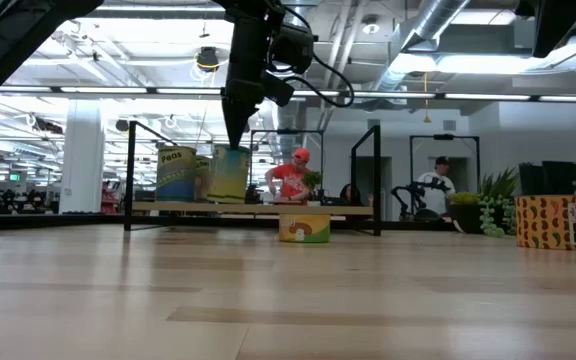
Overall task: Pick and place cans onto a shelf
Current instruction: Put the canned carrots on the shelf
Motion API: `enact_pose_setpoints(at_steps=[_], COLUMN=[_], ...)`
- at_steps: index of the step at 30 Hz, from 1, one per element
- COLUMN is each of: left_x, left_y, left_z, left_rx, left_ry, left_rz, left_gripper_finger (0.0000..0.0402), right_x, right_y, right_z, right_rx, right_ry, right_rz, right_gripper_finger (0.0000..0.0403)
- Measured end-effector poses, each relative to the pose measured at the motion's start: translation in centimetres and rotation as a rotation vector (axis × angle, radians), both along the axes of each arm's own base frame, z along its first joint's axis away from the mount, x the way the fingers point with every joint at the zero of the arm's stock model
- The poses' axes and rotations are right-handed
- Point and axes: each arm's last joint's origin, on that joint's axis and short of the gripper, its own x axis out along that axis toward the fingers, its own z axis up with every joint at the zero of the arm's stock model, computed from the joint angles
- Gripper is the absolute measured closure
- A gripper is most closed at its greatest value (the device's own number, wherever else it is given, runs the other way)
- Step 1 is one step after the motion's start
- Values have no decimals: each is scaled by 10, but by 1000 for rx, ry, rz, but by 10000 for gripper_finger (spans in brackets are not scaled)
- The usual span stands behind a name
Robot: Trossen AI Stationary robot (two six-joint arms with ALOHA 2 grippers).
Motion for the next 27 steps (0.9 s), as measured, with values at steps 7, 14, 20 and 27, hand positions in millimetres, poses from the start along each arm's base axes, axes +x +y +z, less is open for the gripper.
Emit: enact_pose_setpoints(at_steps=[7,14,20,27], left_x=[0,-2,-3,-3], left_y=[1,1,3,2], left_z=[0,0,0,23], left_rx=[7,-9,3,21], left_ry=[3,14,14,-56], left_rz=[7,4,26,71], left_gripper_finger=[401,392,341,299], right_x=[0,0,0,0], right_y=[0,0,0,0], right_z=[0,0,0,0], right_rx=[1,1,1,2], right_ry=[0,0,0,-3], right_rz=[0,0,0,0], right_gripper_finger=[371,375,374,371])
